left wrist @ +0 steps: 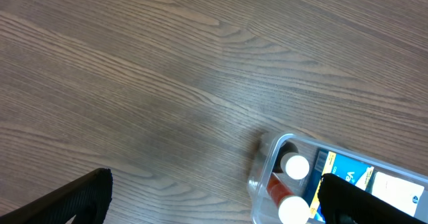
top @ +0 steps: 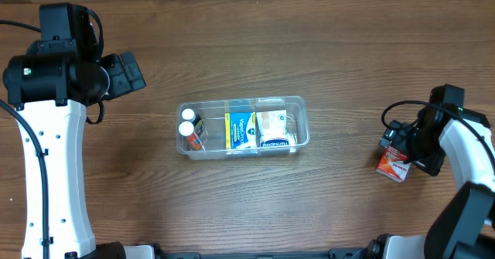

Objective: Pack container
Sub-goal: 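Grasp the red packet with the right gripper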

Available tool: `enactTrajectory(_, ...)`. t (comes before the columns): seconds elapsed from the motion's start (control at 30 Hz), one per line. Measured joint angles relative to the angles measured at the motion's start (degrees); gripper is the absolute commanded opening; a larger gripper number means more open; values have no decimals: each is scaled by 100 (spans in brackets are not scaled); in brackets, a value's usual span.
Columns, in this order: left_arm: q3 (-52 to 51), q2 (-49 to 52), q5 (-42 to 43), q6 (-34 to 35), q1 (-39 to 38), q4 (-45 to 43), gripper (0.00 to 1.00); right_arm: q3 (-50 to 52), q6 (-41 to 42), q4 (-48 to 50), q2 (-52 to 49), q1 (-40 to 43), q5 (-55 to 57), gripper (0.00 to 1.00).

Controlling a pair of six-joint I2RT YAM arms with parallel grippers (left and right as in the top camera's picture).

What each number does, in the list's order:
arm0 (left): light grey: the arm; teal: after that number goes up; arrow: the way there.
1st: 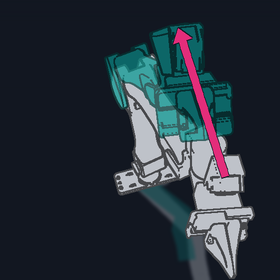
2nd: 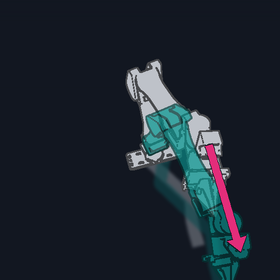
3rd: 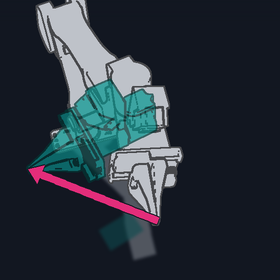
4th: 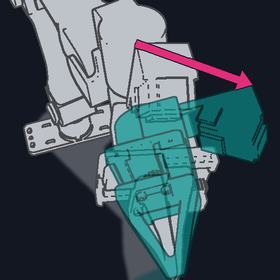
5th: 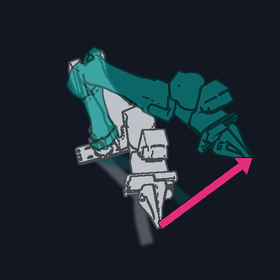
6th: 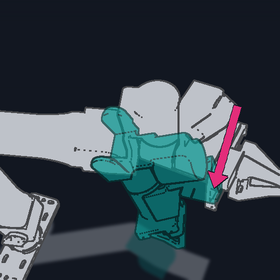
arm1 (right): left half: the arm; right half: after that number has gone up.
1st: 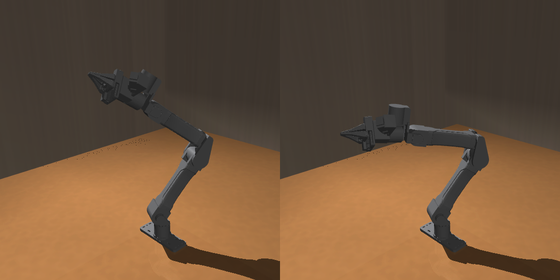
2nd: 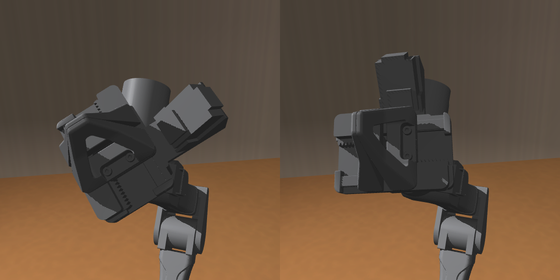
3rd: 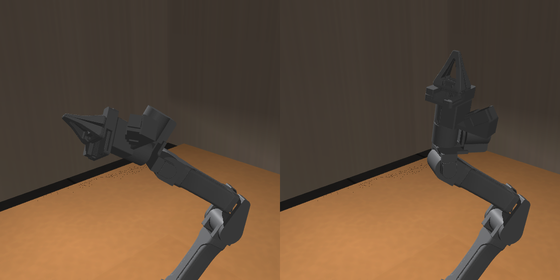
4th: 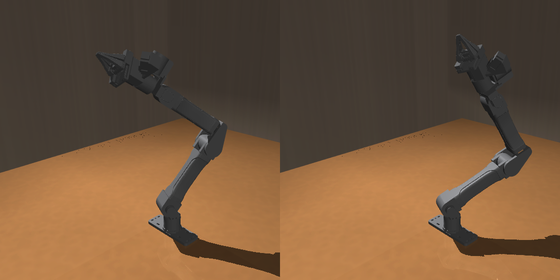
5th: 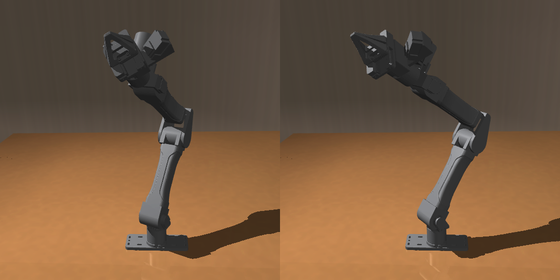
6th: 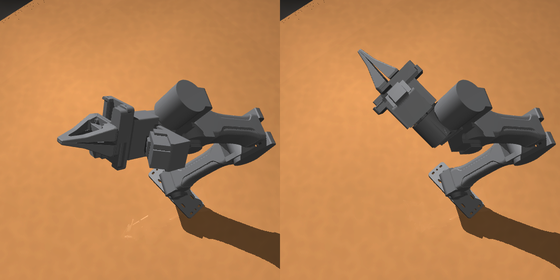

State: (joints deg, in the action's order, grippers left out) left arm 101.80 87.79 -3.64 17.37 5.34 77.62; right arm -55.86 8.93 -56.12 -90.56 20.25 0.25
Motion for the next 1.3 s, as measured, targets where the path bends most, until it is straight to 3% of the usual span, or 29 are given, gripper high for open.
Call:
enactTrajectory(0.43, 0, 0, 0, 0, 0, 0, 100, 4, -42, 164, -927, 0, -7, 99)
enactTrajectory(0.53, 0, 0, 0, 0, 0, 0, 100, 4, -52, 149, -1005, -2, -7, 90)
enactTrajectory(0.6, 0, 0, 0, 0, 0, 0, 100, 4, -57, 146, -1005, -2, -9, 75)
enactTrajectory(0.7, 0, 0, 0, 0, 0, 0, 100, 4, -42, 151, -1005, -2, -17, 71)
enactTrajectory(1.07, 0, 0, 0, 0, 0, 2, 100, -72, 13, 20, -1008, 0, -175, 70)
enactTrajectory(1.3, 0, 0, 0, 0, 0, 0, 100, -807, 31, -654, -973, -39, -490, 72)
